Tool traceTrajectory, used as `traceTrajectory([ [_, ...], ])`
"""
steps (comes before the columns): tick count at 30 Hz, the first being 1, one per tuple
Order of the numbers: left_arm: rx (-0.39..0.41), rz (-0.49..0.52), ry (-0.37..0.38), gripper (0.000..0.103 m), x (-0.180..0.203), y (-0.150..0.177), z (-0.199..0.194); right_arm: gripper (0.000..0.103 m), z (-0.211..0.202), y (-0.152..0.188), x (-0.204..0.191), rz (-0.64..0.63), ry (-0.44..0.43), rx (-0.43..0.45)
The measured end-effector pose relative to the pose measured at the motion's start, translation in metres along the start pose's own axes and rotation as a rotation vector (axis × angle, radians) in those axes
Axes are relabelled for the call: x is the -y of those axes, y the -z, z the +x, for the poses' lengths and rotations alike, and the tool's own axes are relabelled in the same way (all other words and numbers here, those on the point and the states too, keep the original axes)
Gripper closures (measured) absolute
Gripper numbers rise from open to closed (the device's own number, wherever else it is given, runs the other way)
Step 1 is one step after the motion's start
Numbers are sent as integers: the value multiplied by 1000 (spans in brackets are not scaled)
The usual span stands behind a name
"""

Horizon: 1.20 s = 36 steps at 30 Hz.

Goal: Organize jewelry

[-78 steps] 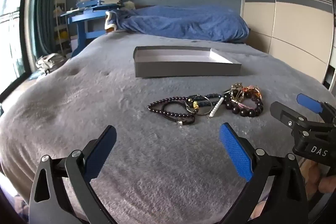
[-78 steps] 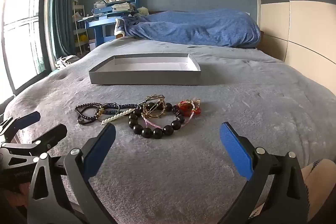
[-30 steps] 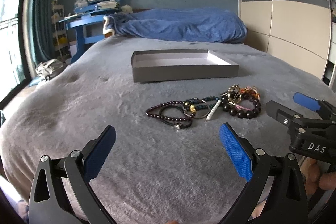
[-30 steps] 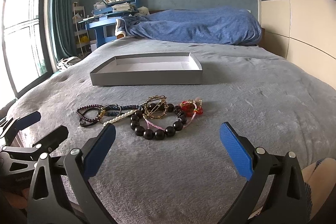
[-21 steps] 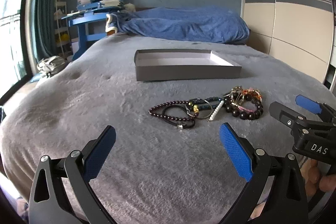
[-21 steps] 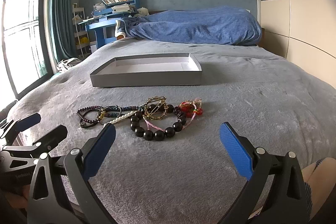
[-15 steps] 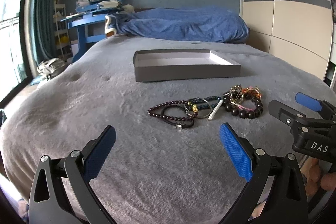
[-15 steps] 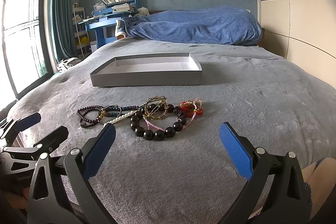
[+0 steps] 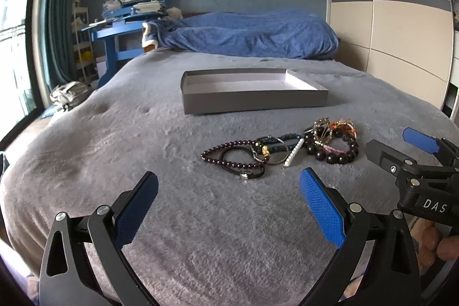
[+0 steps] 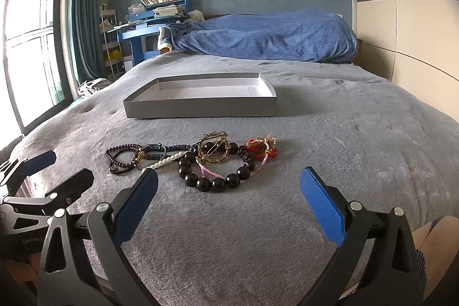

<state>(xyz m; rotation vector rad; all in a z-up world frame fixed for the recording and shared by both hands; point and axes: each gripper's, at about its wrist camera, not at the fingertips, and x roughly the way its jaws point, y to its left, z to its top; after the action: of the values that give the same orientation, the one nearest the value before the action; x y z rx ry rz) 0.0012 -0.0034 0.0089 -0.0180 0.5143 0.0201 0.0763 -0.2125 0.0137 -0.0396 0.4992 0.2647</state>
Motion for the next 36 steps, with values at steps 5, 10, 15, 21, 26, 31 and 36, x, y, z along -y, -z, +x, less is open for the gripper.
traceTrajectory([
  [5,-9,-13,4,5,-3,-4,4,5,0,0,1,-3,-2,-5],
  [10,-12,-10,6,5,-4,-6,6,5,1,0,0,-4,-4,-7],
  [15,-29,1,19,5,-4,-10,11,5,3,-2,1,8,-15,-11],
  [21,-46,26,23,6,-1,-18,20,5,9,-8,5,43,-41,-35],
  [26,-92,21,29,9,-5,-23,35,7,16,-16,10,69,-57,-60],
  [31,-167,-40,41,26,-21,-34,58,12,20,-19,17,96,-63,-86],
  [36,-247,-87,67,46,-37,-39,84,21,24,-23,18,84,-65,-103],
])
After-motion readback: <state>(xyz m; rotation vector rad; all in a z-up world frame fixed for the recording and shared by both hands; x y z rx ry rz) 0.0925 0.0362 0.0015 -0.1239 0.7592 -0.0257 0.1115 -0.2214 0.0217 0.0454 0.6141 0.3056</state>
